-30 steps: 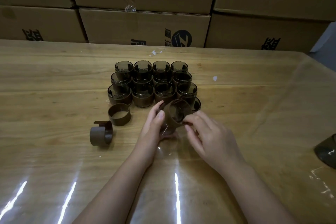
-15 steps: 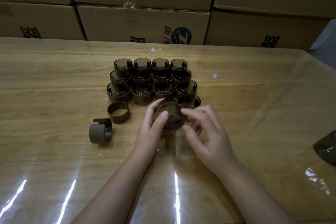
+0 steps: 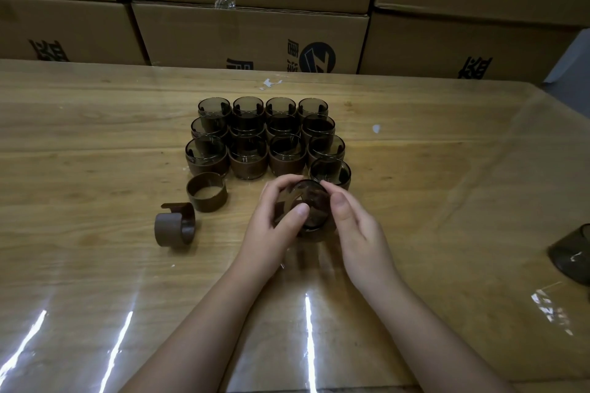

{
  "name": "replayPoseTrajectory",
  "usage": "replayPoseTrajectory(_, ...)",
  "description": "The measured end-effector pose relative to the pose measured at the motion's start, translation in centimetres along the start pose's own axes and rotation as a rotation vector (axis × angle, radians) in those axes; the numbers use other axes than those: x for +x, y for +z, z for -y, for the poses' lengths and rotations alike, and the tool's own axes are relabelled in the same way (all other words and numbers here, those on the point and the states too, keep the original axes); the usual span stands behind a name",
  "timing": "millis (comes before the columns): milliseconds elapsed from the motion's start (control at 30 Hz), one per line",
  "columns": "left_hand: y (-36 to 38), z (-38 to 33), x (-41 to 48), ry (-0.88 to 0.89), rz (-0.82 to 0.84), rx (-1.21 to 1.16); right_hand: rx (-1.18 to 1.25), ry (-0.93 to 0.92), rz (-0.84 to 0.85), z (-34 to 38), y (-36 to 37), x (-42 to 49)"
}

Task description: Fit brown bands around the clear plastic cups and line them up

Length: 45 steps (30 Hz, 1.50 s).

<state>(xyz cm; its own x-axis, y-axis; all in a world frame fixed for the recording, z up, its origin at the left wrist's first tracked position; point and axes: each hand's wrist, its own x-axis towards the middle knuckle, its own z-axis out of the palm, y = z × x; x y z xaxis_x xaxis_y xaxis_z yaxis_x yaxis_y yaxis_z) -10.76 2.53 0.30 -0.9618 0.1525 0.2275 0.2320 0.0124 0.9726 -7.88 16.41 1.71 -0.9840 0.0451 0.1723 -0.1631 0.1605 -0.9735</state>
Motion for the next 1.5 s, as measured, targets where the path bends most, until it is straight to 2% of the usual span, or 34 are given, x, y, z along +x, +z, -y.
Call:
replayPoseTrajectory(233, 0.3, -0.2, -0.1, 0.072, -0.003, 0.054, -0.051, -0.056, -0.094, -0.8, 0.2, 0.0)
replayPoseTrajectory(467, 0.5, -0.1, -0.2, 0.07, -0.004, 0.051, -0.104, -0.087, -0.174, -0.9, 0.3, 0.1)
replayPoseTrajectory(700, 0.6, -0.4, -0.5, 0.07, 0.003, 0.084, -0.121, -0.068, -0.272, -1.2, 0.7, 0.2)
replayPoseTrajectory(800, 0.7, -0.5, -0.7, 0.123, 0.004, 0.122, -0.097, -0.033, -0.287, -1.2, 0.7, 0.5)
replayPoseTrajectory(900, 0.6, -0.5, -0.6, 0.099, 0.009, 0.076, -0.075, -0.028, -0.226, -0.9, 0.5, 0.6)
replayPoseTrajectory(1000, 0.3, -0.2, -0.4, 0.057, -0.018, -0.097, 0.025, 0.035, -0.14, -0.5, 0.5, 0.6)
replayPoseTrajectory(1100, 0.2, -0.2, -0.3, -0.059, -0.022, -0.287, 0.153, 0.136, 0.004, -0.2, 0.7, 0.5)
replayPoseTrajectory(1167, 0.0, -0.3, -0.1, -0.146, 0.0, -0.383, 0.205, 0.127, 0.063, -0.1, 0.8, 0.5)
replayPoseTrajectory(1267, -0.4, -0.1, 0.2, -0.228, 0.056, -0.496, 0.232, 0.115, 0.056, -0.2, 0.7, 0.5)
replayPoseTrajectory(1500, -0.6, -0.1, 0.7, -0.226, 0.104, -0.537, 0.31, 0.202, 0.073, -0.5, 0.3, 0.7)
